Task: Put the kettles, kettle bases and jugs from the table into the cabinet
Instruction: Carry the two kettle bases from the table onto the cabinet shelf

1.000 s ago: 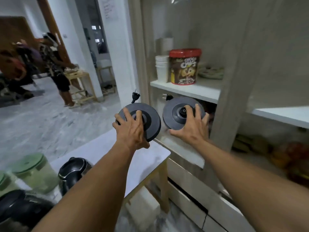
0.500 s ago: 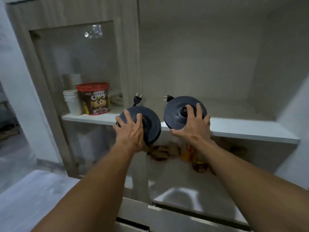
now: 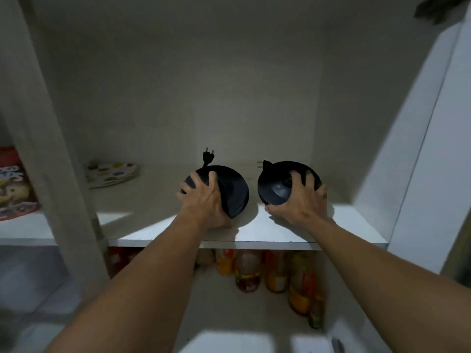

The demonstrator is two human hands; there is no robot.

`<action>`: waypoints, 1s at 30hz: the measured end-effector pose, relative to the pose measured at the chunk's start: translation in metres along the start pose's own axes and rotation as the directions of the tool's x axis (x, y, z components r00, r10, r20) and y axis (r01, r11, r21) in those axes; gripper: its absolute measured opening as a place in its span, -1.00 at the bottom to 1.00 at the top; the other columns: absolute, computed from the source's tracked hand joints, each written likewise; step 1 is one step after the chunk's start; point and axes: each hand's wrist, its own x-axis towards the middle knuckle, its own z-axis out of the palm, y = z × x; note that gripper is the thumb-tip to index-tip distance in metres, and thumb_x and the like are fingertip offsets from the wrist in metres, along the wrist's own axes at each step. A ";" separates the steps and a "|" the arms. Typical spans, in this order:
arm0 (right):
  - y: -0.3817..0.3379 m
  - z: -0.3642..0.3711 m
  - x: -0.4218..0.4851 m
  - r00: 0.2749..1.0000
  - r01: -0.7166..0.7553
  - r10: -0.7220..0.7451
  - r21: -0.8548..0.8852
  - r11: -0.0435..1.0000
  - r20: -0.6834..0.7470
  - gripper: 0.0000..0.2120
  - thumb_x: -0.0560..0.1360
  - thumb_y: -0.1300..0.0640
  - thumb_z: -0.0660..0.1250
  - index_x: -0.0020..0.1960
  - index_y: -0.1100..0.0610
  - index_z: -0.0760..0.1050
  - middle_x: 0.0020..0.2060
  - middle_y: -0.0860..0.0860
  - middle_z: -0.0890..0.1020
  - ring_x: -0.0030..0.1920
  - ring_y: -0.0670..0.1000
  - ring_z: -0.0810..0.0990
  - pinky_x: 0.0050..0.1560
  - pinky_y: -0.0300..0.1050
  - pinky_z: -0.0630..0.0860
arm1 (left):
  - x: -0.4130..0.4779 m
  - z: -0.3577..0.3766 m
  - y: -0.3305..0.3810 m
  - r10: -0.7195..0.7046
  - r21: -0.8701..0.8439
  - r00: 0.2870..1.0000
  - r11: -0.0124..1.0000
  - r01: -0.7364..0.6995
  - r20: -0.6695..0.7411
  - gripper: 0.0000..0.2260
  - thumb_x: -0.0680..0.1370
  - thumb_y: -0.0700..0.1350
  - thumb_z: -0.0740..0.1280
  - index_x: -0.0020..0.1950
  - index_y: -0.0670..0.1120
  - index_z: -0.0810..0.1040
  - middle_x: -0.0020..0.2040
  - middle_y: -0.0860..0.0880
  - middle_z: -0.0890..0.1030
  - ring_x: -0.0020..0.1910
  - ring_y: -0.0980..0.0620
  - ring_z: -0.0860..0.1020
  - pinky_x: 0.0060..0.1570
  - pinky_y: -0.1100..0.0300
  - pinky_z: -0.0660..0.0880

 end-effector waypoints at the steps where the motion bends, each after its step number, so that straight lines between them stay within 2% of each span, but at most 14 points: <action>1: 0.006 0.003 0.007 1.000 -0.012 0.012 -0.014 1.000 0.012 0.07 0.23 -0.36 0.50 0.55 -0.02 0.07 0.57 0.15 0.08 0.50 0.41 0.07 0.46 0.29 0.17 | 0.009 0.004 0.007 -0.005 -0.001 1.000 1.000 0.005 0.018 0.10 0.16 0.33 0.54 0.45 -0.02 -0.03 0.44 -0.30 0.08 0.36 -0.45 0.21 0.27 -0.28 0.29; 5: 0.022 0.018 0.031 0.994 -0.092 0.093 -0.012 0.996 0.055 0.06 0.17 -0.35 0.47 0.52 -0.03 0.12 0.51 0.16 0.19 0.44 0.39 0.20 0.41 0.22 0.25 | 0.047 0.013 0.025 -0.027 -0.018 0.990 0.999 0.030 0.140 0.27 0.02 0.41 0.52 0.50 0.00 -0.11 0.42 -0.28 0.12 0.35 -0.44 0.23 0.28 -0.26 0.34; 9: 0.024 0.032 0.059 0.984 -0.141 0.140 0.003 0.990 0.111 0.08 0.03 -0.46 0.35 0.45 -0.04 0.22 0.39 0.14 0.37 0.35 0.30 0.36 0.30 0.18 0.36 | 0.086 0.022 0.028 0.009 -0.071 0.973 0.997 0.007 0.230 0.30 -0.02 0.43 0.49 0.51 0.00 -0.11 0.37 -0.25 0.20 0.34 -0.38 0.28 0.27 -0.21 0.38; 13: 0.022 0.038 0.084 0.983 -0.097 0.094 0.015 0.995 0.156 -0.16 0.04 -0.46 0.34 0.27 -0.19 0.43 0.19 -0.04 0.58 0.21 0.14 0.53 0.13 0.05 0.44 | 0.115 0.034 0.034 -0.038 -0.150 0.951 0.985 0.088 0.306 0.31 0.03 0.38 0.52 0.56 0.06 -0.19 0.44 -0.20 0.19 0.41 -0.33 0.26 0.33 -0.19 0.36; 16: 0.025 0.046 0.100 0.983 -0.087 0.082 0.026 0.996 0.164 -0.06 0.02 -0.54 0.31 0.36 -0.28 0.34 0.32 -0.08 0.51 0.35 0.12 0.44 0.29 0.11 0.35 | 0.136 0.045 0.032 -0.026 -0.181 0.936 0.979 0.096 0.351 0.33 0.06 0.44 0.49 0.58 0.08 -0.24 0.50 -0.19 0.16 0.46 -0.32 0.21 0.38 -0.18 0.30; 19: 0.026 0.058 0.113 0.981 -0.120 0.113 0.035 0.992 0.158 -0.02 0.02 -0.60 0.28 0.39 -0.32 0.26 0.40 -0.07 0.43 0.41 0.14 0.36 0.35 0.16 0.29 | 0.150 0.056 0.028 0.006 -0.181 0.943 0.982 0.058 0.333 0.24 0.08 0.51 0.43 0.57 0.13 -0.11 0.51 -0.15 0.18 0.47 -0.30 0.18 0.40 -0.19 0.24; 23: 0.022 0.065 0.125 0.970 -0.164 0.161 0.004 0.986 0.180 0.05 0.00 -0.61 0.25 0.44 -0.29 0.21 0.45 -0.03 0.38 0.44 0.19 0.31 0.38 0.20 0.27 | 0.156 0.063 0.028 0.057 -0.219 0.951 0.976 0.012 0.304 0.09 0.16 0.51 0.40 0.55 0.20 0.00 0.54 -0.14 0.16 0.48 -0.32 0.14 0.42 -0.22 0.17; 28: 0.027 0.070 0.129 0.959 -0.203 0.198 0.003 0.979 0.204 0.14 0.00 -0.63 0.23 0.51 -0.26 0.09 0.52 -0.01 0.26 0.49 0.23 0.21 0.41 0.17 0.21 | 0.160 0.066 0.027 0.070 -0.252 0.956 0.968 0.004 0.284 0.08 0.14 0.51 0.40 0.54 0.20 0.03 0.54 -0.14 0.16 0.47 -0.32 0.16 0.40 -0.21 0.20; 30: 0.029 0.072 0.127 0.964 -0.199 0.194 0.014 0.980 0.185 0.14 0.02 -0.63 0.23 0.52 -0.25 0.06 0.54 0.01 0.21 0.51 0.24 0.17 0.45 0.19 0.20 | 0.159 0.070 0.028 0.050 -0.253 0.962 0.967 0.021 0.269 0.13 0.15 0.50 0.41 0.56 0.19 -0.07 0.55 -0.16 0.10 0.48 -0.33 0.12 0.39 -0.23 0.18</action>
